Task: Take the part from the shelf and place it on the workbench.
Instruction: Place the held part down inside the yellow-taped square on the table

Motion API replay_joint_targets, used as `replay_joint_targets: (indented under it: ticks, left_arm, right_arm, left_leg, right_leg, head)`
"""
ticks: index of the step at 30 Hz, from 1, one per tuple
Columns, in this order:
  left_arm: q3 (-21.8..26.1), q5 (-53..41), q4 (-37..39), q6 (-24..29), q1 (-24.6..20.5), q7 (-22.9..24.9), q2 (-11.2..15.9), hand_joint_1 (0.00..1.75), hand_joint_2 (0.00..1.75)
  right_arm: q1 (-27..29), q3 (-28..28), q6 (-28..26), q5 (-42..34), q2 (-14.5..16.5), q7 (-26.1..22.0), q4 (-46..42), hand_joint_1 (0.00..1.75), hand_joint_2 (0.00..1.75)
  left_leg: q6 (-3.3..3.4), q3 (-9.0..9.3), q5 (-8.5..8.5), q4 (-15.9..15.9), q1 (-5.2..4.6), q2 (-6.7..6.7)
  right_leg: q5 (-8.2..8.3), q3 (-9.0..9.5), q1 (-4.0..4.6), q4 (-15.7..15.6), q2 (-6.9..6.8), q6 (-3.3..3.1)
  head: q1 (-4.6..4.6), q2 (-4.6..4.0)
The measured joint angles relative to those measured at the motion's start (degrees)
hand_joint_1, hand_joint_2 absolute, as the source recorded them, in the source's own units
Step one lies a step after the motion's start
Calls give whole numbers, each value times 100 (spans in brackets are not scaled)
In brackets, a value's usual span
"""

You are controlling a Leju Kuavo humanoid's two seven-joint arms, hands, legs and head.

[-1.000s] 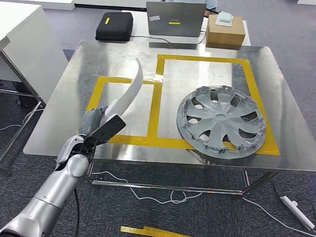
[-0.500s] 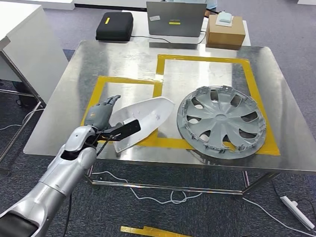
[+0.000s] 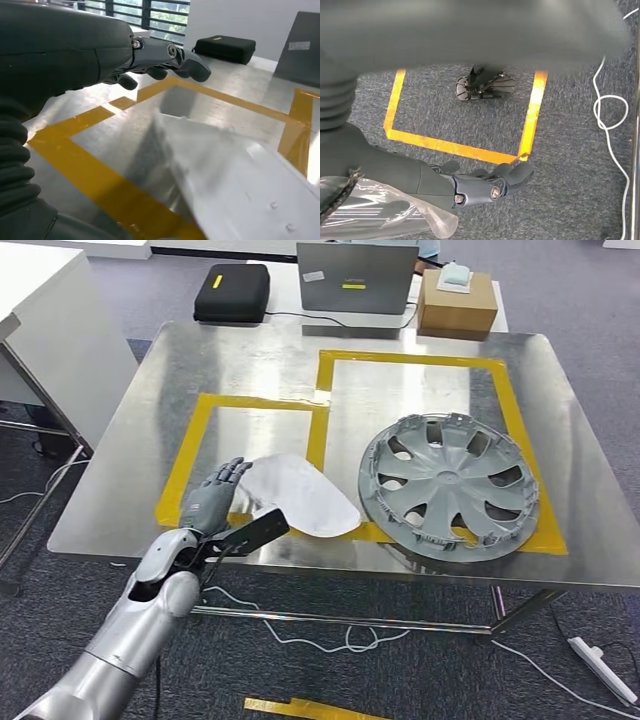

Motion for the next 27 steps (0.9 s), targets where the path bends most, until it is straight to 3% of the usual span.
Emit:
replay_joint_targets:
  ticks: [5,11,17,23,25,27]
  left_arm:
    - [200,753,-412,167,303,-586,-72,0,0]
    - [601,3355,-1954,754,1605,-1700,33,0,0]
    - [1503,4607,-3010,953,2860,-2352,218,0,0]
    - [2612,5541,-3079,966,3542,-2578,47,0,0]
    - [3022,5458,-2855,1043,3654,-2572,-87,0,0]
    - [3476,5290,-2506,1085,3736,-2560,-249,0,0]
  right_arm:
    - [55,19,-154,-189,2,141,-51,0,0]
    - [445,292,-734,-815,8,602,-340,0,0]
    - [809,680,-1021,-1061,21,959,-747,0,0]
    - [1027,962,-1086,-1103,40,1113,-993,0,0]
    - [1094,1038,-1161,-1173,49,1179,-1058,0,0]
    - [1138,1130,-1248,-1254,50,1256,-1134,0,0]
  left_leg:
    - [0,0,0,0,0,-1]
    - [-8,3,-21,0,-4,-1]
    - [10,4,-41,3,-15,-4]
    - [87,27,-18,12,-38,3]
    - [140,38,50,-49,-10,38]
    - [180,14,99,-95,11,102]
  right_leg:
    - [0,3,0,0,-1,0]
    - [-12,5,-2,0,3,3]
    - [-31,10,-9,-1,-4,16]
    - [-11,20,-34,-16,7,89]
    - [-154,-34,-24,96,-111,114]
    - [-580,-217,-22,622,-290,128]
  head:
    - [1,-1]
    - [0,1]
    - [0,0]
    - [-1,1]
    - [9,0]
    - [22,0]
